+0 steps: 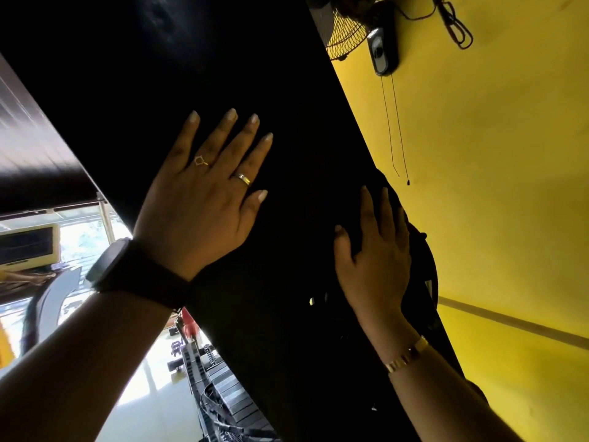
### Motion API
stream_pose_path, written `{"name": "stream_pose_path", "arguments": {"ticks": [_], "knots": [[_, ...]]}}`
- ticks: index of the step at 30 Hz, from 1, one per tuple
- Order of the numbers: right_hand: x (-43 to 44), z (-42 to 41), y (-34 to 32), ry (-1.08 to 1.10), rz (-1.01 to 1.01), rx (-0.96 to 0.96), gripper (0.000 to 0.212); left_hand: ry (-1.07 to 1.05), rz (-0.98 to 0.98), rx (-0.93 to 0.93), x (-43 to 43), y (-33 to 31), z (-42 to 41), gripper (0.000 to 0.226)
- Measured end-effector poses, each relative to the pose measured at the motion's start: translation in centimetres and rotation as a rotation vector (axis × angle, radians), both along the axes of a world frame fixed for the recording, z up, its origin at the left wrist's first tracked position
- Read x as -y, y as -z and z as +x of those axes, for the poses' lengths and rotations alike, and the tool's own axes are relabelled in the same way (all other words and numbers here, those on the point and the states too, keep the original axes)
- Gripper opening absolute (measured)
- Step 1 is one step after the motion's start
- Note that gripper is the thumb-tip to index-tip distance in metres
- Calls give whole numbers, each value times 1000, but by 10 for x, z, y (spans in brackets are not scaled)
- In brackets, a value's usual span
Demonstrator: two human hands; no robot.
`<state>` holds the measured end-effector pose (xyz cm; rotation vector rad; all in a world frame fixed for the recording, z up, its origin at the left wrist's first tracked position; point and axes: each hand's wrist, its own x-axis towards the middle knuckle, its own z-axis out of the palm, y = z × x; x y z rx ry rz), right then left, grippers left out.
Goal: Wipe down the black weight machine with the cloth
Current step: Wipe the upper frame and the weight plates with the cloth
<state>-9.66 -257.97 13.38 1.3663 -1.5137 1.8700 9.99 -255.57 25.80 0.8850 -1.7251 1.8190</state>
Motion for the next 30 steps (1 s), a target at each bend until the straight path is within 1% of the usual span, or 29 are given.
{"name": "stream_pose_path", "arguments": {"ticks": [2, 5, 11, 13, 15, 17, 20, 23, 26, 30], "knots": [[-6, 14, -10, 7, 9, -16, 62, -4, 25, 65, 0, 0, 0, 57], [-15, 34, -12, 38, -8, -137, 60, -9, 54, 124, 0, 1, 1, 56], [-23, 46, 40, 57, -37, -468, 64, 12, 86, 129, 1, 2, 1, 55], [-20, 35, 59, 56, -36, -528, 66, 7, 82, 131, 1, 2, 2, 54], [-16, 20, 71, 67, -11, -510, 68, 8, 78, 130, 2, 1, 3, 54], [-9, 2, 74, 47, 36, -403, 67, 28, 88, 125, 2, 1, 2, 54], [-1, -21, 56, -42, 91, -175, 63, 38, 95, 122, 2, 3, 1, 55], [3, -23, 28, -63, 67, -69, 61, 38, 80, 122, 3, 2, 2, 54], [-6, 0, 15, -22, 47, -93, 59, 42, 77, 118, 3, 1, 2, 54], [-22, 41, 41, 28, 4, -267, 58, 19, 84, 125, 1, 1, 1, 54]]}}
